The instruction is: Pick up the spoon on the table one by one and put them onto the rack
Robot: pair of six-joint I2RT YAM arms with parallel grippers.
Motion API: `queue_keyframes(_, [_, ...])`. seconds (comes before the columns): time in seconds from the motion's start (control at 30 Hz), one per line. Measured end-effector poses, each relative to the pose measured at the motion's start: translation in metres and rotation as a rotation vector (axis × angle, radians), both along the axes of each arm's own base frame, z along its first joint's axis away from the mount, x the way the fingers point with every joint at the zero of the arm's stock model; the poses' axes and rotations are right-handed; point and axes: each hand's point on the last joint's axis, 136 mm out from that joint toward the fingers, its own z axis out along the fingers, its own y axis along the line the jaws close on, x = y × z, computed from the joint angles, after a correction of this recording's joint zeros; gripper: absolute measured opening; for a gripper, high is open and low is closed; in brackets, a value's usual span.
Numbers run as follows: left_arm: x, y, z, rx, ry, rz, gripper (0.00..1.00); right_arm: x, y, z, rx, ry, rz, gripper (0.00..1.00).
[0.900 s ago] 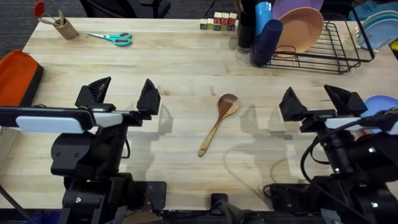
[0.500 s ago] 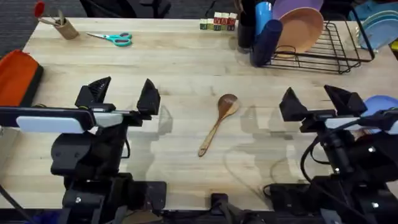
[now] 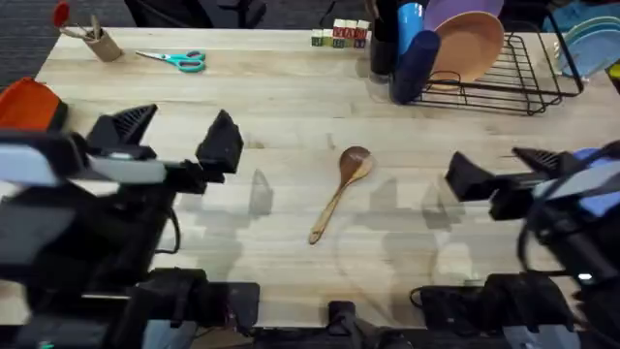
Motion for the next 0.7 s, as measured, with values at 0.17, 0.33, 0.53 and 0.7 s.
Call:
queue_keyframes(0.17, [0.007, -0.004, 0.019, -0.002, 0.122, -0.022, 0.993, 0.001, 0.0, 0.042, 0.001, 0.034, 0.001, 0.995])
queue_keyframes(0.33, [0.022, -0.007, 0.042, -0.007, 0.248, -0.042, 0.993, 0.009, 0.001, 0.069, 0.004, 0.134, 0.007, 0.995])
queue_keyframes(0.53, [0.051, -0.017, 0.076, -0.025, 0.409, -0.091, 0.993, 0.026, 0.002, 0.1, 0.008, 0.324, 0.01, 0.996])
queue_keyframes(0.7, [0.062, -0.022, 0.081, -0.039, 0.517, -0.118, 0.993, 0.034, 0.002, 0.107, 0.011, 0.416, 0.012, 0.996])
